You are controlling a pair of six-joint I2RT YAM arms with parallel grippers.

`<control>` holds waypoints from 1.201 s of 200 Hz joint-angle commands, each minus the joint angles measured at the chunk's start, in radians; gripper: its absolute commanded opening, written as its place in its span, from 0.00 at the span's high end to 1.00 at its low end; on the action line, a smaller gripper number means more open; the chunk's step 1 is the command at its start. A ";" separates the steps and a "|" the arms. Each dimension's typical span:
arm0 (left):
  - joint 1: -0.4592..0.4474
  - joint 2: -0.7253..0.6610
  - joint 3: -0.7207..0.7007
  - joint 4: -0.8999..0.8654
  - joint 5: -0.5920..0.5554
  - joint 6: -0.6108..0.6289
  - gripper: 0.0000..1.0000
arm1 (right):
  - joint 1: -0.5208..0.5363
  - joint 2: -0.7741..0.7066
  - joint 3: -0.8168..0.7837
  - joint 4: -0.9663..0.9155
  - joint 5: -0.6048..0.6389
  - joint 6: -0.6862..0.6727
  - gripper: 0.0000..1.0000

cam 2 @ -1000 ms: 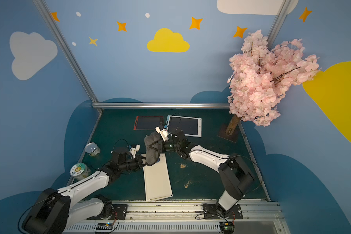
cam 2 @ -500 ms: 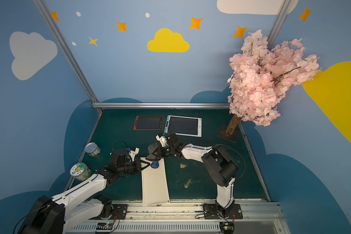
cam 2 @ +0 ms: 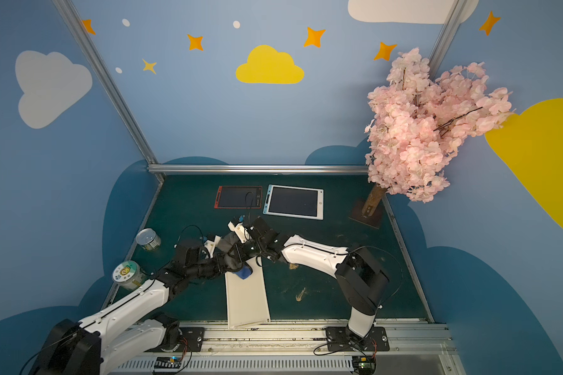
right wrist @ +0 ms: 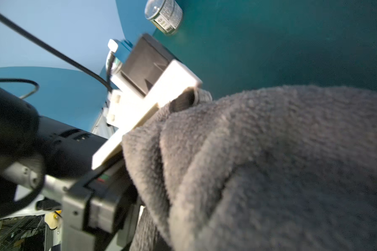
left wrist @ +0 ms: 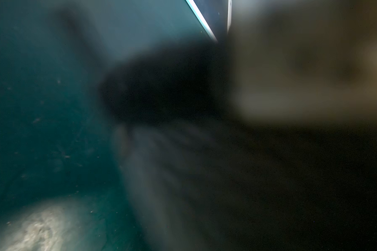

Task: Wipe the drawing tablet
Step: Wipe the dirt from the drawing tablet.

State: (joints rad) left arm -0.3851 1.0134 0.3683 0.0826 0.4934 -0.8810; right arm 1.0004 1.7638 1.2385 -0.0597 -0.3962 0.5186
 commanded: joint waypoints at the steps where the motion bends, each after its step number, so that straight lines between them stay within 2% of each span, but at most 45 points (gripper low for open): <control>1: -0.001 -0.024 0.056 0.070 0.007 0.018 0.97 | 0.015 0.034 0.003 -0.002 -0.116 0.021 1.00; 19: -0.001 -0.028 0.061 0.059 0.003 0.026 0.97 | -0.024 0.027 -0.051 -0.059 -0.084 -0.002 1.00; 53: 0.000 -0.037 0.064 0.046 -0.004 0.038 0.97 | -0.082 -0.024 -0.196 -0.251 0.135 -0.079 1.00; 73: 0.001 -0.037 0.071 0.043 -0.006 0.044 0.97 | -0.077 -0.071 -0.262 -0.314 0.199 -0.102 1.00; 109: 0.001 -0.024 0.088 0.031 -0.014 0.058 0.97 | 0.023 -0.170 -0.291 -0.327 0.185 -0.061 1.00; 148: 0.003 -0.022 0.091 0.019 -0.035 0.073 0.97 | 0.210 -0.182 -0.135 -0.350 0.129 -0.029 1.00; 166: 0.002 -0.018 0.087 0.024 -0.045 0.080 0.97 | 0.254 -0.185 -0.068 -0.341 0.101 -0.026 1.00; 203: 0.004 -0.001 0.090 0.045 -0.052 0.084 0.97 | 0.211 -0.177 -0.075 -0.334 0.094 -0.012 1.00; 240: 0.020 0.013 0.109 0.045 -0.043 0.095 0.97 | 0.103 -0.155 -0.227 -0.325 0.119 0.019 1.00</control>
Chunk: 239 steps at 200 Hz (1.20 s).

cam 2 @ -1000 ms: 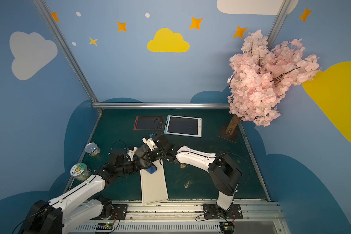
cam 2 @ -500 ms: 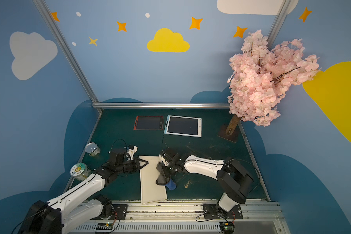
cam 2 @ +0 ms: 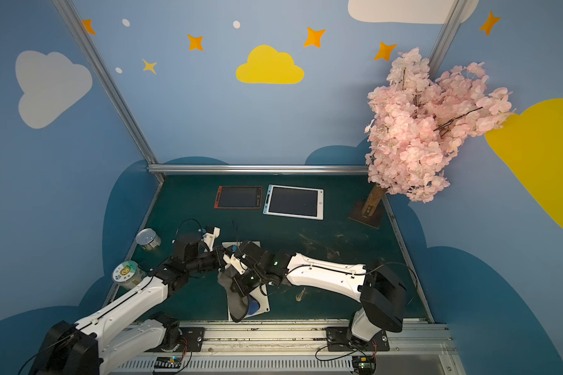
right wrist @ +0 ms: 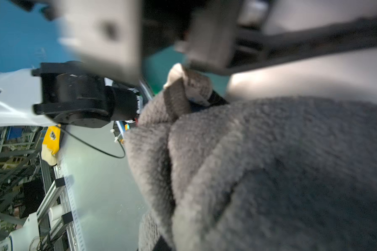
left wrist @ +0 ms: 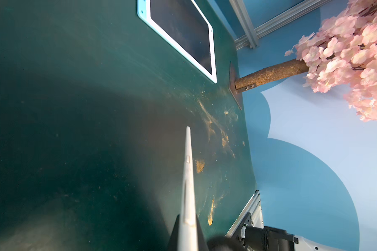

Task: Wipe the drawing tablet
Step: Wipe the dirt from the drawing tablet.

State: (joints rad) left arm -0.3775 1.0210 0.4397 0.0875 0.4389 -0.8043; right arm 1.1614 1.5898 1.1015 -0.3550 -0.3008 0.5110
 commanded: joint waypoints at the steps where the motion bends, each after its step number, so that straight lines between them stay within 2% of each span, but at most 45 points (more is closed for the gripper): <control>1: 0.013 0.005 0.038 0.040 0.012 0.018 0.97 | -0.060 0.019 -0.094 -0.031 0.026 0.027 1.00; 27: 0.027 0.010 0.050 0.037 0.023 0.025 0.97 | -0.081 0.004 -0.170 -0.088 0.119 0.039 1.00; 53: 0.041 0.012 0.050 0.035 0.030 0.029 0.97 | -0.007 -0.028 -0.161 -0.142 0.174 0.047 1.00; 91: 0.049 0.018 0.048 0.049 0.033 0.022 0.97 | 0.153 -0.007 -0.004 -0.172 0.150 0.040 1.00; 119: 0.052 0.012 0.054 0.038 0.028 0.023 0.97 | 0.200 -0.002 0.081 -0.133 0.067 0.047 1.00; 151: 0.053 0.007 0.062 0.024 0.023 0.028 0.97 | 0.192 0.002 0.048 -0.103 0.040 0.044 1.00; 211: 0.052 0.016 0.071 0.018 0.021 0.033 0.97 | 0.053 -0.010 -0.299 0.032 0.038 0.092 1.00; 239: 0.054 0.017 0.069 0.023 0.024 0.030 0.97 | 0.016 -0.032 -0.307 -0.009 0.084 0.074 1.00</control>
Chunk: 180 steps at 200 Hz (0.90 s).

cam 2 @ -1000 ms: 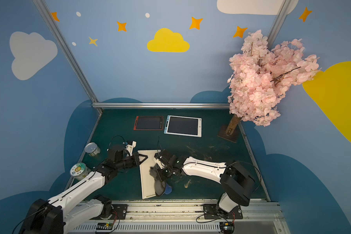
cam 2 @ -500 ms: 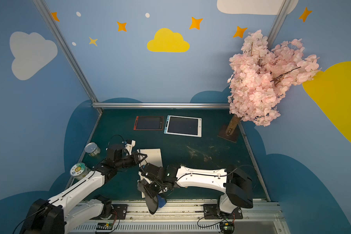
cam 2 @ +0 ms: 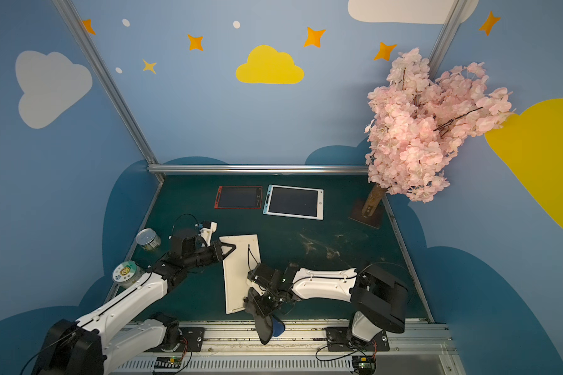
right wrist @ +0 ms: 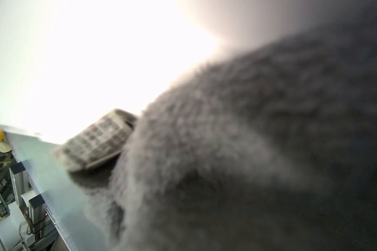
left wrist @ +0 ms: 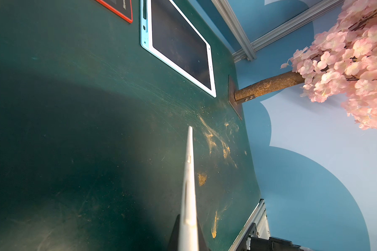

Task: Wipe the drawing tablet
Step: Wipe the dirt from the drawing tablet.

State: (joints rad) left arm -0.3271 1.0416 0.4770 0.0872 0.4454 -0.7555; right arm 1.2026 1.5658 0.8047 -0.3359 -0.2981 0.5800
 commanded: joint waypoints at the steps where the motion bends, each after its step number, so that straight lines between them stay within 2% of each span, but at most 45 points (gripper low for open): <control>1: 0.003 -0.004 0.031 0.023 0.018 -0.019 0.97 | -0.027 -0.009 -0.008 -0.030 0.084 0.004 1.00; 28: 0.006 -0.018 0.029 0.014 0.015 -0.019 0.97 | -0.028 0.019 0.125 -0.068 0.081 -0.032 1.00; 68: 0.005 -0.045 0.030 -0.019 0.009 -0.012 0.97 | 0.050 0.131 0.392 -0.065 -0.042 -0.055 1.00; 89: 0.008 -0.056 0.026 -0.030 0.009 -0.012 0.97 | 0.053 0.154 0.455 -0.030 -0.095 -0.051 1.00; 107: 0.009 -0.065 0.023 -0.032 0.011 -0.014 0.97 | 0.002 0.167 0.469 -0.040 -0.100 -0.064 1.00; 140: 0.011 -0.078 0.011 -0.033 0.024 -0.021 0.97 | -0.153 0.172 0.461 -0.053 -0.075 -0.133 1.00; 180: 0.008 -0.119 -0.008 -0.042 0.029 -0.039 0.97 | -0.299 0.242 0.595 -0.137 -0.070 -0.176 1.00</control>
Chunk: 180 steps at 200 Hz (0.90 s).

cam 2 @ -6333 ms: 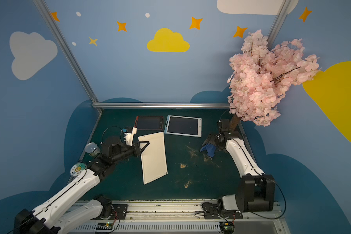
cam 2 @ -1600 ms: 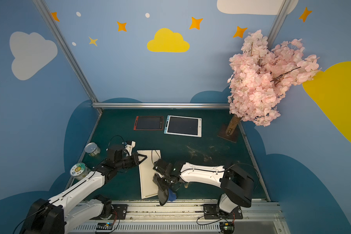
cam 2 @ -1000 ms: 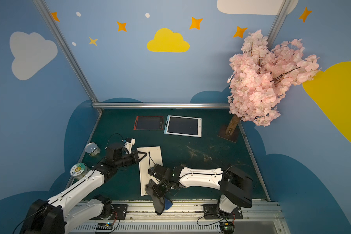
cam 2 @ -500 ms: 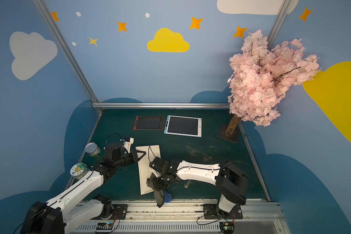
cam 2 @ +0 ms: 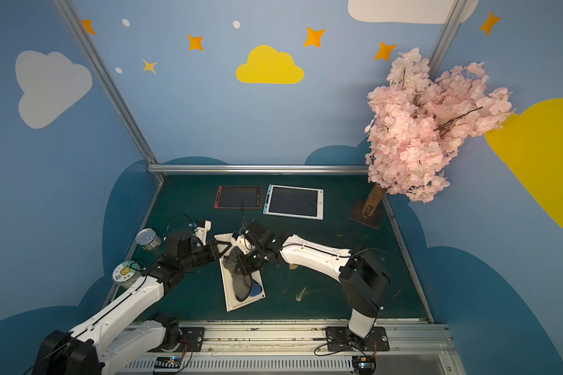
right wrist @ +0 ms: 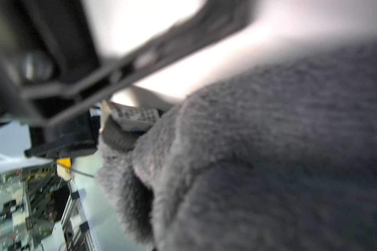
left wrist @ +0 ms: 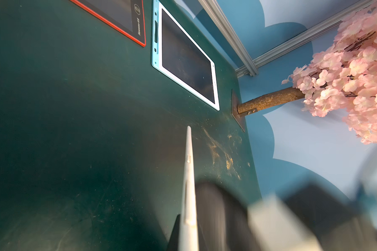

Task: Wipe the drawing tablet
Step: Wipe the dirt from the drawing tablet.

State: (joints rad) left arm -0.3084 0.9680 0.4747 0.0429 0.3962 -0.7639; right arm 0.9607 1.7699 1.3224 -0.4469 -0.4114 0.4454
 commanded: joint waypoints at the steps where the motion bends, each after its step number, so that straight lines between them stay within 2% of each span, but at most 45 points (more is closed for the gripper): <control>1: -0.011 -0.048 -0.005 0.002 0.078 -0.031 0.97 | -0.059 0.039 0.080 -0.026 0.043 -0.042 1.00; 45: -0.010 -0.079 -0.035 0.057 0.128 -0.070 0.97 | -0.070 0.083 0.287 -0.097 0.032 -0.063 1.00; 66: -0.010 -0.069 -0.038 0.066 0.139 -0.071 0.97 | -0.069 0.092 0.328 -0.099 0.020 -0.064 1.00; 95: -0.010 -0.065 -0.037 0.068 0.134 -0.067 0.97 | -0.075 0.086 0.269 -0.095 0.033 -0.077 1.00; 143: -0.011 -0.040 -0.031 0.094 0.148 -0.067 0.97 | -0.138 0.011 0.020 -0.006 0.047 -0.042 1.00; 160: -0.010 -0.026 -0.028 0.108 0.155 -0.072 0.97 | -0.129 0.005 0.027 0.013 0.019 -0.028 1.00; 180: -0.010 -0.012 -0.022 0.117 0.159 -0.076 0.97 | -0.094 0.032 0.112 -0.008 0.004 -0.032 1.00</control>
State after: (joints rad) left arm -0.3164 0.9585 0.4221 0.0475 0.5003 -0.8307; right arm 0.8215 1.8133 1.3533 -0.4706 -0.3786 0.4080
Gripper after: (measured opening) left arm 0.059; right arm 0.118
